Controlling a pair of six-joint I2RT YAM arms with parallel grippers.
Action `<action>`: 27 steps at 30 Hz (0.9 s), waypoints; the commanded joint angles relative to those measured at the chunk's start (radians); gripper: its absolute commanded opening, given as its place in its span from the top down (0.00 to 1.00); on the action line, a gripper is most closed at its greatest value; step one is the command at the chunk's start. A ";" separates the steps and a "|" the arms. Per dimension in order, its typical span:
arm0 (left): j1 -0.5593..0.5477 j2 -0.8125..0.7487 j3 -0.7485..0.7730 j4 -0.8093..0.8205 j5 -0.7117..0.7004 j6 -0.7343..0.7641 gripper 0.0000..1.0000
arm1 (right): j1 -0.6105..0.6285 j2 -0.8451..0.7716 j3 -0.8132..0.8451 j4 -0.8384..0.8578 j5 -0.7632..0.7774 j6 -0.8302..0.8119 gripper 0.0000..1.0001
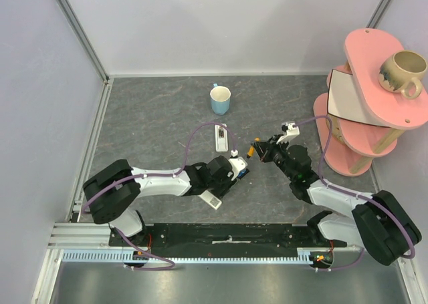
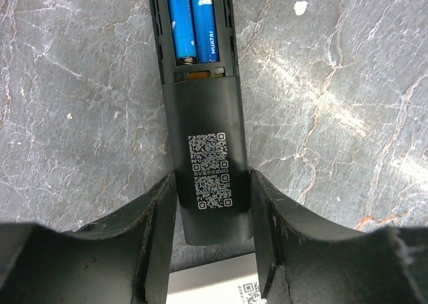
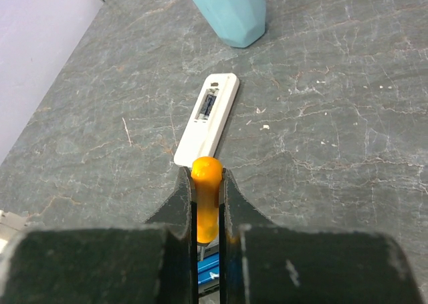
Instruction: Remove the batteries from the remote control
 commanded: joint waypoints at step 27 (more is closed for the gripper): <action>0.007 0.029 -0.002 -0.004 0.024 -0.027 0.75 | 0.054 0.053 0.007 -0.018 0.143 -0.112 1.00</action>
